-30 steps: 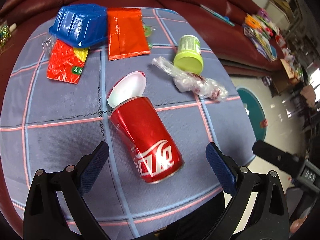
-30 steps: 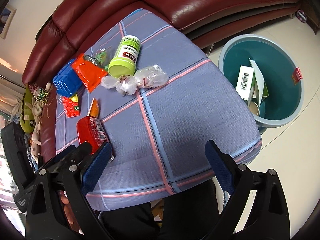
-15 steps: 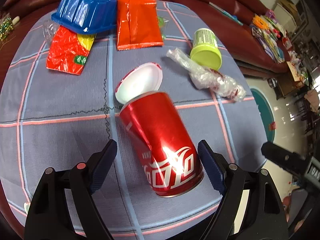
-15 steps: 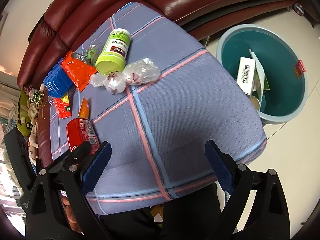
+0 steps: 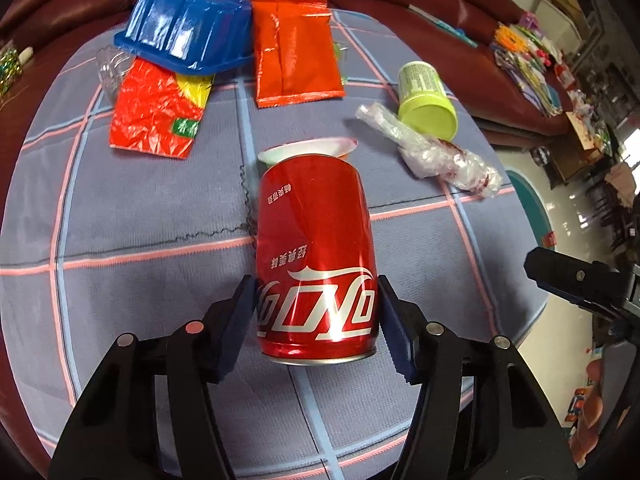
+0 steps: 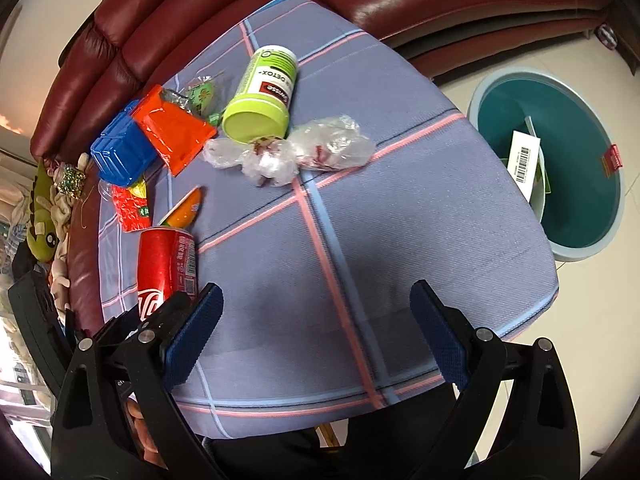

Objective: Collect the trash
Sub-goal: 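Grasp the red Coca-Cola can with the left tool, then grasp the white paper bowl with the right tool while the left tool holds the can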

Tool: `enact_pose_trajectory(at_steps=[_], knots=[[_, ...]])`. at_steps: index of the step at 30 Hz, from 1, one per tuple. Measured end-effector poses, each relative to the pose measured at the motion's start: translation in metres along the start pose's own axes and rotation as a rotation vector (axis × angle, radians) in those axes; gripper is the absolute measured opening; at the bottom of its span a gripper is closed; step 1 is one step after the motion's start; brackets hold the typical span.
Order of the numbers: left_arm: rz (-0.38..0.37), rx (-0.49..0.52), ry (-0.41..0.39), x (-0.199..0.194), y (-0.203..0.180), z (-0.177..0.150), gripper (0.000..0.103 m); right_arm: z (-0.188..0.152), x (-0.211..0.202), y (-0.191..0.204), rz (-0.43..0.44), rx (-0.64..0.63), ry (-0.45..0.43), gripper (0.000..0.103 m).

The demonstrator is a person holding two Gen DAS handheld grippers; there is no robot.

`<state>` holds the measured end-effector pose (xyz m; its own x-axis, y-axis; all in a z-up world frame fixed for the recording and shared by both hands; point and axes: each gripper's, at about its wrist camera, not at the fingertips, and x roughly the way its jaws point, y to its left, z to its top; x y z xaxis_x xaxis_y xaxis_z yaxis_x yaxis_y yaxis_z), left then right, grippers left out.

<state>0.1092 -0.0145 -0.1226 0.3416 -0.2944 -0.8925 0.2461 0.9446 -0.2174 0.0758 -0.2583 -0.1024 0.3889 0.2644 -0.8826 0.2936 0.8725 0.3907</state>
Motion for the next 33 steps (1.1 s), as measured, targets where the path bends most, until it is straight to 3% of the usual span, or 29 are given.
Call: enact_pose_trajectory(at_steps=[9, 17, 26, 33], knots=[[-0.031, 0.050, -0.071, -0.042, 0.022, -0.010, 0.060, 0.005, 0.005, 0.034, 0.023, -0.028, 0.016, 0.090], [-0.008, -0.021, -0.118, -0.064, 0.077, 0.006, 0.060, 0.022, 0.032, 0.082, 0.080, -0.056, 0.019, 0.090], [-0.021, -0.046, -0.119, -0.062, 0.105, 0.019, 0.060, 0.035, 0.073, 0.104, 0.075, -0.073, 0.050, 0.077], [-0.028, -0.039, -0.114, -0.056, 0.106, 0.023, 0.060, 0.033, 0.089, 0.126, 0.044, -0.145, 0.041, 0.046]])
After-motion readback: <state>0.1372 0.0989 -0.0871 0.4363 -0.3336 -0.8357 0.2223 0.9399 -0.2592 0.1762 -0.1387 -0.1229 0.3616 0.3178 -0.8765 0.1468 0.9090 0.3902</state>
